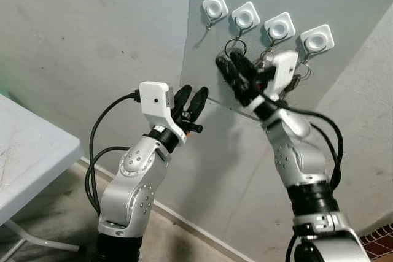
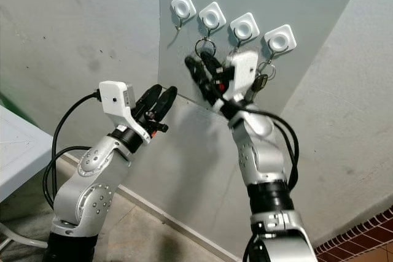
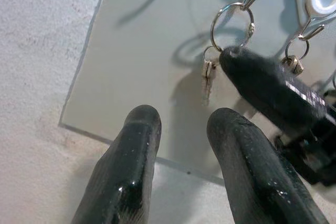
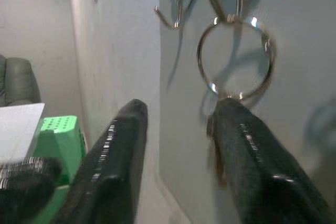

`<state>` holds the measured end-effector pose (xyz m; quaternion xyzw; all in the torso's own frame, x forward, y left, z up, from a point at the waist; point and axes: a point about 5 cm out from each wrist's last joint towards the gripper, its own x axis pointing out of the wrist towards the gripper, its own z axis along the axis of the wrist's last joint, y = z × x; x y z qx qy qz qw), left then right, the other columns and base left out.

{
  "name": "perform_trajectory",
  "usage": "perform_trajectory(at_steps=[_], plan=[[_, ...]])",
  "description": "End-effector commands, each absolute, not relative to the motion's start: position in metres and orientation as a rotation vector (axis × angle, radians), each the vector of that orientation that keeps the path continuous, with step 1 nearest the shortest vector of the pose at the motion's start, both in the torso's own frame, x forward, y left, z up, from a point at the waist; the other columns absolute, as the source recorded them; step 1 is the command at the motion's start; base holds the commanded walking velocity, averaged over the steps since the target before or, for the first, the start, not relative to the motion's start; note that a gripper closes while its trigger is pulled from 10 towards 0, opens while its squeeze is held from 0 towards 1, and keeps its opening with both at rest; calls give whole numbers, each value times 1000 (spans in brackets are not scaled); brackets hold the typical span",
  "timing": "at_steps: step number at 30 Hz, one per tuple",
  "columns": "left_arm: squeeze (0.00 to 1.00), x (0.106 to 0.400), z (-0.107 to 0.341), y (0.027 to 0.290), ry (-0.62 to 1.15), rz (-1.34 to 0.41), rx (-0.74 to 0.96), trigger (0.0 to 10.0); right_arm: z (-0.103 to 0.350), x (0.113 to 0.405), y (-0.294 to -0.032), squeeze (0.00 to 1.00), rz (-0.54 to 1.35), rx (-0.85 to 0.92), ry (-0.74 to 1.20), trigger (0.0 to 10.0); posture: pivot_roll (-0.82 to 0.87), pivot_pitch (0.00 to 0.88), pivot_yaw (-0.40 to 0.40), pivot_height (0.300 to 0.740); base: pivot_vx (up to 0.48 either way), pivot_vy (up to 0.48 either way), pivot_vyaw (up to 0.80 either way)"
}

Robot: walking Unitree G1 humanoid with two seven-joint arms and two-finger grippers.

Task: Hang keys on a hook

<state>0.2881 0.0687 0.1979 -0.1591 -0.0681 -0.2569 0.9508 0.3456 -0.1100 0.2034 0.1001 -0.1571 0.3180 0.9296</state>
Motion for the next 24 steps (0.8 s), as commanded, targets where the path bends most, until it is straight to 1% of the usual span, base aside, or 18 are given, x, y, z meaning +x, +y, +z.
perform_trajectory(at_steps=[1, 9, 11, 12, 13, 14, 16, 17, 18, 20, 21, 24], plan=[[0, 286, 198, 67, -147, -529, -305, 10000, 201, 341, -114, 1000, 655, 192, -333, 10000, 172, 0, -113, 740, 0, 0, 0], [0, 282, 171, 76, -91, -518, -240, 10000, 159, 325, -127, 1000, 651, 170, -241, 10000, 169, 0, -109, 740, 0, 0, 0], [0, 281, 159, 81, -72, -498, -193, 10000, 143, 322, -132, 1000, 621, 148, -193, 10000, 167, 0, -109, 740, 0, 0, 0], [0, 281, 159, 81, -72, -498, -193, 10000, 143, 322, -132, 1000, 621, 148, -193, 10000, 167, 0, -109, 740, 0, 0, 0], [0, 280, 153, 83, -53, -497, -176, 10000, 136, 321, -134, 1000, 607, 145, -175, 10000, 167, 0, -109, 740, 0, 0, 0], [0, 279, 135, 89, -7, -473, -157, 10000, 119, 315, -139, 1000, 588, 150, -123, 10000, 165, 0, -106, 740, 0, 0, 0], [0, 278, 125, 94, 19, -452, -143, 10000, 108, 312, -142, 1000, 571, 148, -92, 10000, 164, 0, -102, 740, 0, 0, 0], [0, 277, 111, 97, 59, -444, -124, 10000, 96, 309, -145, 1000, 541, 147, -52, 10000, 163, 0, -101, 740, 0, 0, 0], [0, 277, 111, 97, 59, -444, -124, 10000, 96, 309, -145, 1000, 541, 147, -52, 10000, 163, 0, -101, 740, 0, 0, 0], [0, 273, 86, 102, 132, -423, -101, 10000, 72, 302, -153, 1000, 479, 130, 26, 10000, 158, 0, -94, 740, 0, 0, 0], [0, 273, 86, 102, 132, -423, -101, 10000, 72, 302, -153, 1000, 479, 130, 26, 10000, 158, 0, -94, 740, 0, 0, 0], [0, 268, 55, 108, 221, -394, -75, 10000, 46, 291, -161, 1000, 416, 130, 115, 10000, 152, 0, -80, 740, 0, 0, 0]])
